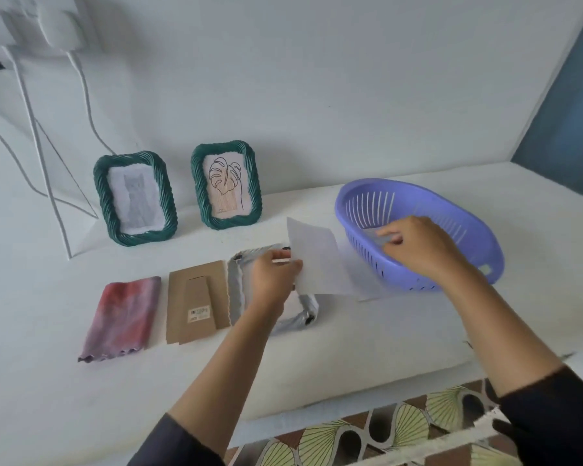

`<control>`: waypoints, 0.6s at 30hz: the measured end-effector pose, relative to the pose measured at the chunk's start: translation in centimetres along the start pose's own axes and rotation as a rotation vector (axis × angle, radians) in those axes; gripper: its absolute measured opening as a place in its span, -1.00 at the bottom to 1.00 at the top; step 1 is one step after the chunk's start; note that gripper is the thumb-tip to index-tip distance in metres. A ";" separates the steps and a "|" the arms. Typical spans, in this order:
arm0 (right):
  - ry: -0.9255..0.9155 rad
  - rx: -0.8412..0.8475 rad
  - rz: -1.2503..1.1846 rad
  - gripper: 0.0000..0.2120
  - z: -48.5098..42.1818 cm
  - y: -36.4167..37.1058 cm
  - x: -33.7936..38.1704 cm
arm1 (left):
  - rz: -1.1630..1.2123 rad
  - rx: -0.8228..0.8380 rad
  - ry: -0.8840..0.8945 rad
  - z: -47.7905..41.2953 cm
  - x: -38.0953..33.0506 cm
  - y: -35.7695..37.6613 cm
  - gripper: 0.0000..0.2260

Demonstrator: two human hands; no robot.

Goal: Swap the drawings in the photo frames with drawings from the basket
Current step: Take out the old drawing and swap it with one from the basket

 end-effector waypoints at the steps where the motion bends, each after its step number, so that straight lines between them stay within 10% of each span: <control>1: -0.021 0.000 -0.014 -0.69 -0.5 -0.3 -0.6 | -0.016 0.010 -0.008 0.0 0.5 1.0 -0.90; 6: -0.203 0.220 -0.020 -0.45 -1.0 0.6 -1.2 | -0.089 -0.016 -0.013 -1.0 1.9 4.0 -0.78; 18: -0.318 0.077 -0.270 -0.55 -3.0 -1.4 -3.6 | -0.195 0.016 -0.044 -2.3 4.2 8.9 -0.77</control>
Point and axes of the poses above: each hand's wrist, its own z-axis away from the middle knuckle, its own y-axis out of the palm, x = y × z, the point moved 4 cm from there along -z, towards the middle knuckle, and after that the axes turned 13 degrees about z, right-handed, at the moved point
